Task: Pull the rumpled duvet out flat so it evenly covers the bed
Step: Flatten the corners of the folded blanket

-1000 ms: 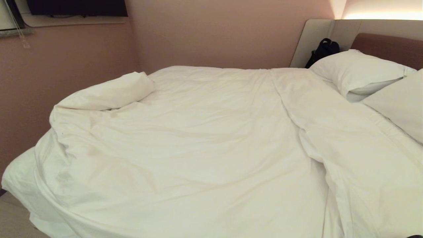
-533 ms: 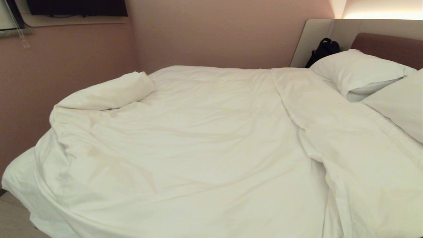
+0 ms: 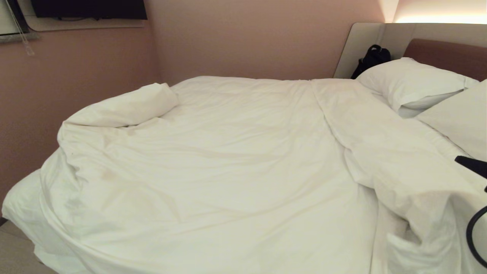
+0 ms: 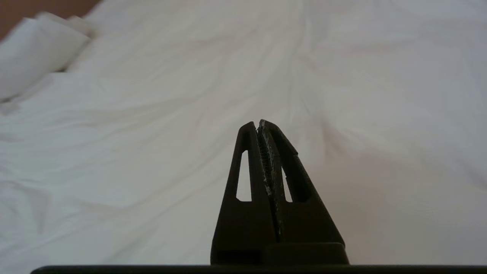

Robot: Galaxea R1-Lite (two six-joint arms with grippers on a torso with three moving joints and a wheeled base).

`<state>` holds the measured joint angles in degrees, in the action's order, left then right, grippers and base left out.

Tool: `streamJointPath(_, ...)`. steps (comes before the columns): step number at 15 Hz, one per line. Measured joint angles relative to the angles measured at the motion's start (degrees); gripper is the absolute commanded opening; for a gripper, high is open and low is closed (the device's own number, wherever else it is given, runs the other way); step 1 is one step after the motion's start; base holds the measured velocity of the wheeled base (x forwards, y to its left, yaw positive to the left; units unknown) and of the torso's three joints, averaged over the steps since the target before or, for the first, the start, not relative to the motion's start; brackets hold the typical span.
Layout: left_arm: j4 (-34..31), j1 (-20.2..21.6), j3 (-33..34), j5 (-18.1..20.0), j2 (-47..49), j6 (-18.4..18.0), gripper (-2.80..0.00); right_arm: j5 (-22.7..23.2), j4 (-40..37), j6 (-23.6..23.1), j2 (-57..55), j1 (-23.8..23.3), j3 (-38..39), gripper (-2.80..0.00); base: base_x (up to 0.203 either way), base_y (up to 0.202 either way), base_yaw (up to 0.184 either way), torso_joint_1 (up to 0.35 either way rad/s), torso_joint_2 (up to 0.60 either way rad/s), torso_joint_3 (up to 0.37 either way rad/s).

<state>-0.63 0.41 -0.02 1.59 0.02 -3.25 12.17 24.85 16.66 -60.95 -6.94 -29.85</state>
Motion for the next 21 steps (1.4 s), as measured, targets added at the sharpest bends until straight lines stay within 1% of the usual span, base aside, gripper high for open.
streamJointPath(2, -0.05, 0.00, 0.00, -0.01, 0.00, -0.01, -2.80, 0.51, -5.37, -0.11, 1.31, -0.09, -0.77, -2.80, 0.000, 0.000, 0.000, 0.000, 0.00, 0.000)
streamJointPath(8, 0.01, 0.00, 0.00, -0.03, 0.00, 0.01, -2.80, 0.92, -25.42, -0.13, 1.26, -0.17, -0.91, -2.80, 0.000, 0.000, 0.000, 0.000, 0.00, 0.000)
streamJointPath(11, 0.00, 0.00, 0.00, -0.01, 0.00, -0.01, -2.80, 1.05, -33.26, 0.12, 0.65, -0.17, -0.91, -2.80, 0.000, 0.000, 0.000, 0.000, 0.00, 0.000)
streamJointPath(16, 0.00, 0.00, 0.00, -0.01, 0.00, 0.01, -2.80, 1.19, -41.10, 0.12, 0.32, -0.17, -0.60, -2.80, 0.000, 0.000, 0.000, 0.000, 0.00, 0.000)
streamJointPath(21, 0.01, 0.00, -0.02, -0.01, 0.00, -0.01, -2.80, 1.17, -42.89, 0.14, 0.23, -0.17, -0.76, -2.80, 0.000, 0.000, 0.000, 0.000, 0.00, 0.000)
